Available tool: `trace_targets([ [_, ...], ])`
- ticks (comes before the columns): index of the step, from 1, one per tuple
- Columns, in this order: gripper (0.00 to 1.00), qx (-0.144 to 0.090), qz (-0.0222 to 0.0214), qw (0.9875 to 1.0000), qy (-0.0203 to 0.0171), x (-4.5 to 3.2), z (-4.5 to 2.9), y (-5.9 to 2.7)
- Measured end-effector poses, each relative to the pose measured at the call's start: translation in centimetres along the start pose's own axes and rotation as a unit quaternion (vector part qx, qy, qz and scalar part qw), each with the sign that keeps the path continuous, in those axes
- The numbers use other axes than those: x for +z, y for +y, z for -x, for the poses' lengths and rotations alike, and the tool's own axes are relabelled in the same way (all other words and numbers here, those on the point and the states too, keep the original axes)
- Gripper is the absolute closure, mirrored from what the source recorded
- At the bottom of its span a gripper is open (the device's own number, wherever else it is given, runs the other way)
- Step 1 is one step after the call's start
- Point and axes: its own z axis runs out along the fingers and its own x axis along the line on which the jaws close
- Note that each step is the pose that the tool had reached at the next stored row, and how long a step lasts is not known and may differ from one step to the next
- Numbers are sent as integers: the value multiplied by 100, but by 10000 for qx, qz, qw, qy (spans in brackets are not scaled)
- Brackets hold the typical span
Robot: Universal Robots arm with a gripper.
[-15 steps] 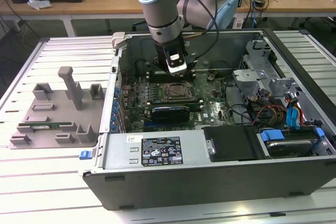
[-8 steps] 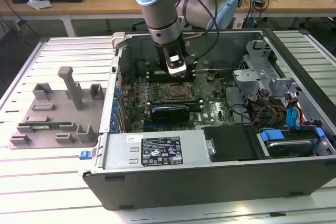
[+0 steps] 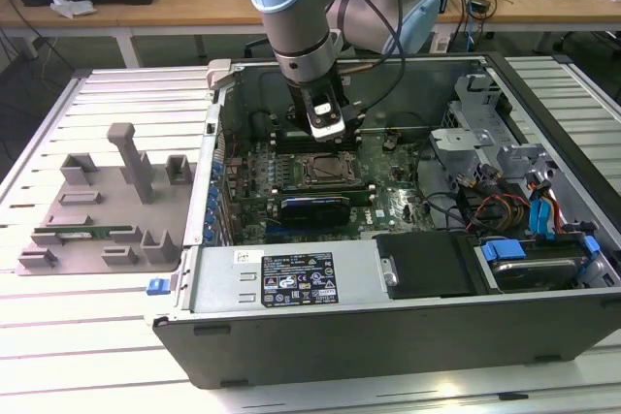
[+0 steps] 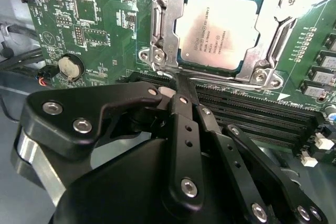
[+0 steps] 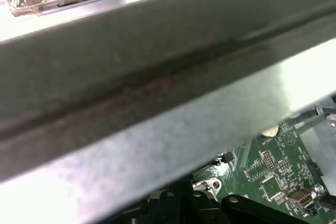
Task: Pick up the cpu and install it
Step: 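Install the first cpu locking lever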
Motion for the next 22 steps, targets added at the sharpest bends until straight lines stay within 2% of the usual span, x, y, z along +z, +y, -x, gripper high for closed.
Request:
trace_targets([
  [2, 89, -2, -6, 10000, -3, 0, 0, 0],
  [5, 89, -22, -74, 10000, -31, -33, 7, 7],
  [7, 89, -28, -94, 9999, -40, -77, 16, 18],
  [11, 89, -34, -115, 9999, -48, -140, 30, 33],
  [15, 89, -37, -124, 9999, -52, -140, 32, 34],
  [17, 89, -71, -259, 9996, -81, -139, 33, 34],
  [18, 89, -94, -363, 9993, -92, -139, 35, 35],
  [19, 89, -143, -590, 9981, -93, -137, 44, 39],
  [20, 89, -156, -674, 9976, -60, -134, 52, 43],
  [21, 89, -160, -733, 9972, -17, -132, 61, 46],
  [22, 89, -164, -812, 9965, 60, -126, 78, 54],
])
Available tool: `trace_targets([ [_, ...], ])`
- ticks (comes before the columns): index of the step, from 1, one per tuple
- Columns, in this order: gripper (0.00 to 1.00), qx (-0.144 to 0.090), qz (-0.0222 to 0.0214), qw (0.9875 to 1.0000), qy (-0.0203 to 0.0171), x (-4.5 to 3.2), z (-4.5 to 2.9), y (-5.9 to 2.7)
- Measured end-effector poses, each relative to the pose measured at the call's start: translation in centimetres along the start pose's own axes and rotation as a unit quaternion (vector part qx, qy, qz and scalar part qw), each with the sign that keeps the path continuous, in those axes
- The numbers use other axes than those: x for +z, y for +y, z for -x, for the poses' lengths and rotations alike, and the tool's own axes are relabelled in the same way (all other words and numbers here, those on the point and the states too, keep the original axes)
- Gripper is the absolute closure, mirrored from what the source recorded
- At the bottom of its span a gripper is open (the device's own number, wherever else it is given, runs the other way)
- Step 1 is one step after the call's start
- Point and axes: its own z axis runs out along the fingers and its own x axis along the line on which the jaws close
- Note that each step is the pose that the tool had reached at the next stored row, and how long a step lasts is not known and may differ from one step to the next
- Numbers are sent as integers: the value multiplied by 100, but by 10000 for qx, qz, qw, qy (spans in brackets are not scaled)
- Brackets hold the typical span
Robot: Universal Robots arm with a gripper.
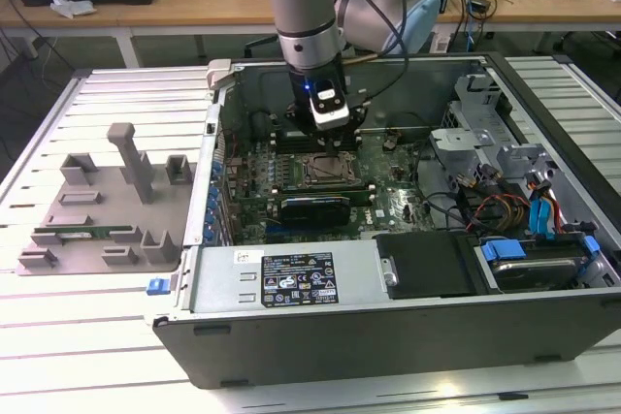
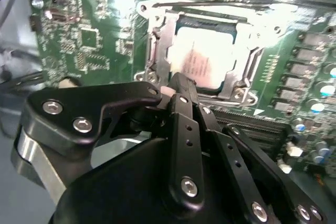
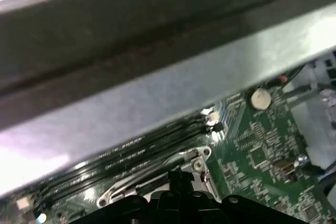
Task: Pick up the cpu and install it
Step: 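Install the first cpu locking lever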
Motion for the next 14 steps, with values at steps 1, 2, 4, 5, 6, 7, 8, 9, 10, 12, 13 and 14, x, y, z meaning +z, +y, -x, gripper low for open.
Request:
trace_targets([
  [1, 89, -12, -63, 10000, 72, 2, 15, 6],
  [2, 89, -23, -95, 9999, 124, 5, 27, 11],
  [4, 89, -42, -143, 9996, 241, 13, 61, 26],
  [5, 89, -51, -154, 9995, 269, 15, 69, 29],
  [6, 89, -65, -164, 9994, 296, 15, 76, 31],
  [7, 89, -68, -167, 9994, 302, 15, 76, 31],
  [8, 89, -68, -167, 9994, 303, 5, 78, 33],
  [9, 89, -68, -166, 9994, 303, -8, 81, 33],
  [10, 89, -68, -166, 9994, 303, -18, 83, 34],
  [12, 89, -68, -167, 9994, 303, -52, 89, 36],
  [13, 89, -68, -167, 9994, 303, -65, 92, 37],
  [14, 89, -68, -167, 9994, 303, -94, 97, 38],
])
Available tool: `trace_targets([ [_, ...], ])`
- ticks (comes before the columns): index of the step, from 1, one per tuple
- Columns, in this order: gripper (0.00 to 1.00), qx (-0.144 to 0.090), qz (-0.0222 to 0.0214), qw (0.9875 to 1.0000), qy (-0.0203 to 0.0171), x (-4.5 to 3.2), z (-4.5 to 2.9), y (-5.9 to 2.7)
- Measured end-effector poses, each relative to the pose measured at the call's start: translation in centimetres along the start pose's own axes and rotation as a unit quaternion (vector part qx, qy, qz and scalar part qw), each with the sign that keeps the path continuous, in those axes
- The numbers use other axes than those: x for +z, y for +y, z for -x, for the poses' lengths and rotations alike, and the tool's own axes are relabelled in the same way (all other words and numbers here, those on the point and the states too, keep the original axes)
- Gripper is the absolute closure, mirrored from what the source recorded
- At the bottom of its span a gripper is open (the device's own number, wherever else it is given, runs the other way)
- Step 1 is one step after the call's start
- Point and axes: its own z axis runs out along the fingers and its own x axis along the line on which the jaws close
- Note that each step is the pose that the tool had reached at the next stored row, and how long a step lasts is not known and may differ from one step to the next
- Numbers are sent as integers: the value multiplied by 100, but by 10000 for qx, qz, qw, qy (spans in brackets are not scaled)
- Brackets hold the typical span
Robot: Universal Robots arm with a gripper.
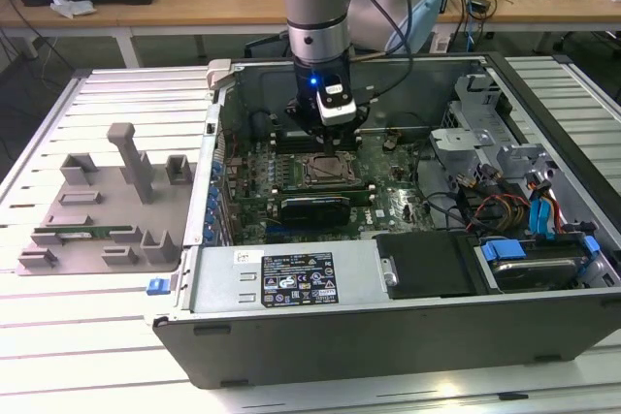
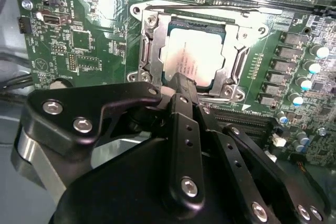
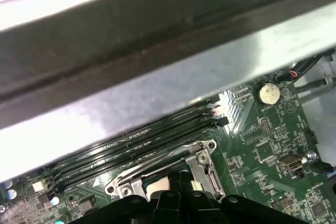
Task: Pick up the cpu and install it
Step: 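Install the first cpu locking lever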
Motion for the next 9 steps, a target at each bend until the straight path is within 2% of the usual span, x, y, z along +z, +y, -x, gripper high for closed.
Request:
trace_targets([
  [4, 89, -2, -12, 10000, -2, -58, 9, 2],
  [5, 89, -5, -29, 10000, -5, -61, 10, 1],
  [6, 89, -23, -70, 10000, -10, -62, 11, -3],
  [9, 89, -126, -133, 9998, 15, -61, 12, -5],
])
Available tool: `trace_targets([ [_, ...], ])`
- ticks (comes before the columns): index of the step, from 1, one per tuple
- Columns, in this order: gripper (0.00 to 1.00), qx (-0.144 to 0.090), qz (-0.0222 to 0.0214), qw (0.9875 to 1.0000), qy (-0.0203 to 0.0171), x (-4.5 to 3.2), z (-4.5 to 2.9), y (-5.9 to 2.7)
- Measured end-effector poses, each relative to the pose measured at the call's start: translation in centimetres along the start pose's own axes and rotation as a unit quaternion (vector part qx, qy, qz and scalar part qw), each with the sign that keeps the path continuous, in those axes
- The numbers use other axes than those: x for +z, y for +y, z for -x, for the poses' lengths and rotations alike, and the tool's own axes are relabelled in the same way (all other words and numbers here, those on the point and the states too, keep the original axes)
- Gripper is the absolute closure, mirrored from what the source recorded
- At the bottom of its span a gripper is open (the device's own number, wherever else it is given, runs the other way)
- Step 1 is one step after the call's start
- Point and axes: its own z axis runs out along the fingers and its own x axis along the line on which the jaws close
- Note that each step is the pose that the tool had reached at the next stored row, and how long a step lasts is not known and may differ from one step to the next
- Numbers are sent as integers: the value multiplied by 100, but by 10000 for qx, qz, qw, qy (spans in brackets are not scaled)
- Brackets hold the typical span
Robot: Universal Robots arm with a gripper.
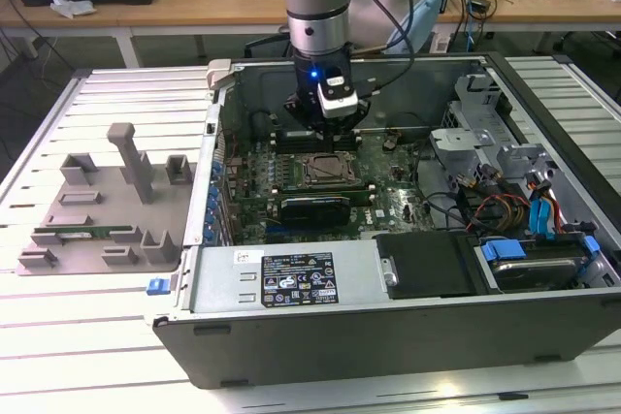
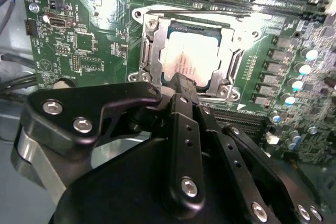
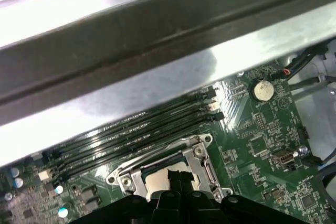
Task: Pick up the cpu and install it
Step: 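Install the first cpu locking lever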
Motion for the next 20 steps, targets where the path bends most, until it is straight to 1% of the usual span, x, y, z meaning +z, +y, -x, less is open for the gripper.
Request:
trace_targets([
  [2, 89, -45, -19, 10000, 14, 0, 4, -12],
  [9, 89, -137, -19, 9999, 40, 9, 37, -100],
  [17, 89, -231, -31, 9997, 104, 21, 76, -204],
  [18, 89, -255, -35, 9996, 119, 23, 82, -221],
  [20, 89, -280, -39, 9995, 138, 25, 88, -237],
])
